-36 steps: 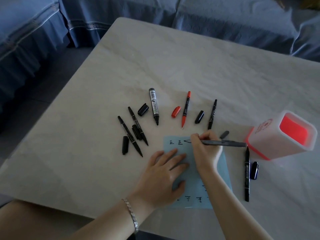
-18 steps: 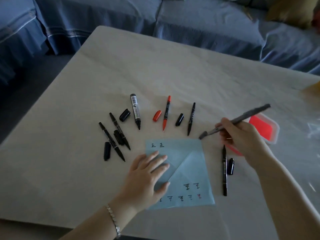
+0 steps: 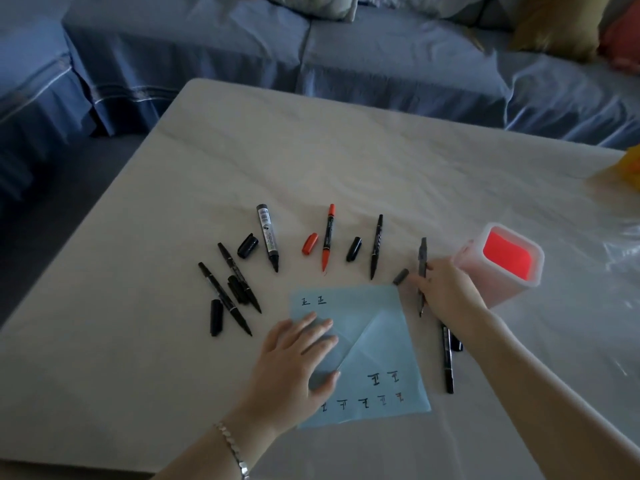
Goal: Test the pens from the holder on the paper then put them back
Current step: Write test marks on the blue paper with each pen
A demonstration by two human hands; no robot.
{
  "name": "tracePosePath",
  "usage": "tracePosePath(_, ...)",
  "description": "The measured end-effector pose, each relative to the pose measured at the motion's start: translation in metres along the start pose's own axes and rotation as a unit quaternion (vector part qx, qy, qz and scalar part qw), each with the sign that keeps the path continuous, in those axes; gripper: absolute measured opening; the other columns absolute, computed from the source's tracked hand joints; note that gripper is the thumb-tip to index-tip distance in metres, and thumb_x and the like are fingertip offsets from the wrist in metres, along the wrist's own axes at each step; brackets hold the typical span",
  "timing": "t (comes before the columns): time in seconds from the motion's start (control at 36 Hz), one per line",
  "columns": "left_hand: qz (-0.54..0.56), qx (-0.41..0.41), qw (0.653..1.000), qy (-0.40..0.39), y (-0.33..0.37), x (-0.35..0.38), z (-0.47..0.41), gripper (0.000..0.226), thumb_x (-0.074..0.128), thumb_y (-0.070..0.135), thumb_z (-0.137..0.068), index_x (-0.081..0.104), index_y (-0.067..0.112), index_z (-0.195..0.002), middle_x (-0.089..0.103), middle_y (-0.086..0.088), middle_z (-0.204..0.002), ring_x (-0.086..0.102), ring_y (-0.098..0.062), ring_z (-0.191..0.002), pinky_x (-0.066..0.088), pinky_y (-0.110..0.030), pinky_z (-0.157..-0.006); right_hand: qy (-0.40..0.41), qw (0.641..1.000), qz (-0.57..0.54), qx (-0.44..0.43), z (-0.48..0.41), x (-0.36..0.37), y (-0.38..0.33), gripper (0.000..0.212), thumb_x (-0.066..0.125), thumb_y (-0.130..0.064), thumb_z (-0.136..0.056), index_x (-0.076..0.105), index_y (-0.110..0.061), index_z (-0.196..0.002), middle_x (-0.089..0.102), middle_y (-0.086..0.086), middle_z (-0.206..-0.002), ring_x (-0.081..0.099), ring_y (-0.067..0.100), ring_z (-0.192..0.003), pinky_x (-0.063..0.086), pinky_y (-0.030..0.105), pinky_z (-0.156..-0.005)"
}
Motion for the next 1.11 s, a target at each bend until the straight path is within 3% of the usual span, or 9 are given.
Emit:
tracePosePath(0.14, -0.004, 0.002, 1.0, 0.004, -0.002, -0.001, 0.0, 0.041, 0.047, 0.05, -0.081, 0.062, 0.028, -0.111, 0.058, 0.011, -0.127, 0.044, -0.011, -0.125, 0.027, -0.035, -0.104, 0.012, 0.997, 0.067, 0.022, -0.002, 0.005, -0.003, 0.027, 0.043, -0.02, -0.096, 0.057, 0.002, -0.103, 0.062, 0.018, -0.098, 0.061, 0.034, -0.093, 0.041, 0.03, -0.067)
tracePosePath(0.31, -0.006, 0.003, 1.0, 0.009, -0.001, -0.001, -0.001, 0.041, 0.047, 0.049, -0.081, 0.062, 0.027, -0.112, 0.058, 0.01, -0.127, 0.039, -0.01, -0.126, 0.026, -0.035, -0.105, 0.058, 0.998, -0.005, -0.014, -0.001, -0.005, -0.012, 0.018, 0.052, -0.014, -0.091, 0.057, -0.001, -0.079, 0.059, 0.018, -0.078, 0.058, 0.033, -0.075, 0.045, 0.032, -0.064)
tracePosePath(0.42, 0.0, 0.007, 1.0, 0.015, 0.0, -0.002, -0.001, 0.042, 0.047, 0.048, -0.081, 0.064, 0.025, -0.111, 0.059, 0.009, -0.127, 0.039, -0.01, -0.126, 0.026, -0.035, -0.105, 0.056, 0.993, -0.103, -0.03, -0.003, -0.005, -0.025, 0.025, 0.058, -0.018, -0.088, 0.064, -0.003, -0.107, 0.067, 0.015, -0.103, 0.062, 0.03, -0.098, 0.047, 0.032, -0.084)
tracePosePath(0.47, 0.001, 0.01, 1.0, 0.017, 0.001, -0.002, -0.001, 0.042, 0.048, 0.048, -0.081, 0.064, 0.024, -0.111, 0.059, 0.009, -0.127, 0.039, -0.01, -0.126, 0.025, -0.034, -0.106, 0.026, 0.993, -0.117, -0.021, -0.009, 0.003, -0.034, 0.031, 0.058, -0.024, -0.088, 0.062, -0.004, -0.111, 0.065, 0.014, -0.107, 0.06, 0.03, -0.101, 0.047, 0.032, -0.085)
tracePosePath(0.56, 0.007, 0.013, 1.0, 0.017, 0.0, -0.001, 0.0, 0.042, 0.049, 0.047, -0.081, 0.065, 0.023, -0.111, 0.058, 0.008, -0.128, 0.039, -0.01, -0.127, 0.024, -0.033, -0.106, 0.002, 0.996, -0.084, -0.016, -0.022, 0.012, -0.048, 0.026, 0.058, -0.024, -0.087, 0.062, 0.002, -0.088, 0.064, 0.022, -0.089, 0.06, 0.036, -0.088, 0.047, 0.032, -0.068)
tracePosePath(0.64, 0.013, 0.009, 1.0, 0.011, -0.001, 0.001, 0.001, 0.042, 0.049, 0.047, -0.082, 0.064, 0.023, -0.113, 0.057, 0.009, -0.129, 0.038, -0.01, -0.129, 0.025, -0.033, -0.107, -0.026, 0.999, -0.027, 0.006, -0.036, 0.022, -0.054, 0.035, 0.058, -0.022, -0.085, 0.04, -0.01, -0.057, 0.045, 0.009, -0.059, 0.048, 0.027, -0.071, 0.027, 0.024, -0.045)
tracePosePath(0.83, 0.013, 0.011, 1.0, 0.022, 0.0, -0.002, -0.001, 0.041, 0.049, 0.048, -0.08, 0.065, 0.024, -0.11, 0.059, 0.009, -0.127, 0.039, -0.01, -0.126, 0.023, -0.032, -0.106, -0.033, 0.997, -0.027, 0.059, -0.048, 0.021, -0.053, 0.032, 0.059, -0.016, -0.082, 0.04, -0.01, -0.057, 0.044, 0.006, -0.06, 0.048, 0.025, -0.061, 0.027, 0.024, -0.042)
tracePosePath(1.0, 0.009, 0.014, 0.999, 0.033, 0.001, -0.004, 0.001, 0.041, 0.05, 0.048, -0.08, 0.065, 0.025, -0.109, 0.06, 0.01, -0.126, 0.041, -0.01, -0.125, 0.027, -0.033, -0.104, 0.001, 0.977, -0.212, 0.003, -0.03, 0.001, -0.06, 0.031, 0.055, -0.018, -0.083, 0.051, -0.012, -0.053, 0.046, 0.002, -0.046, 0.039, 0.014, -0.041, 0.032, 0.021, -0.042)
tracePosePath(1.11, 0.007, 0.016, 0.999, 0.035, 0.0, -0.002, 0.001, 0.04, 0.051, 0.048, -0.079, 0.065, 0.025, -0.109, 0.059, 0.01, -0.126, 0.044, -0.011, -0.124, 0.03, -0.036, -0.102, 0.04, 0.881, -0.47, -0.028, 0.013, -0.013, -0.057, 0.03, 0.045, -0.001, -0.087, 0.036, -0.017, -0.063, 0.039, -0.004, -0.04, 0.031, 0.002, -0.031, 0.025, 0.015, -0.035)
Point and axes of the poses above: each hand's wrist, its own z-axis away from the middle knuckle, its own x-axis out of the palm, y = z × x, the point moved 7 cm from there along -z, towards the middle knuckle
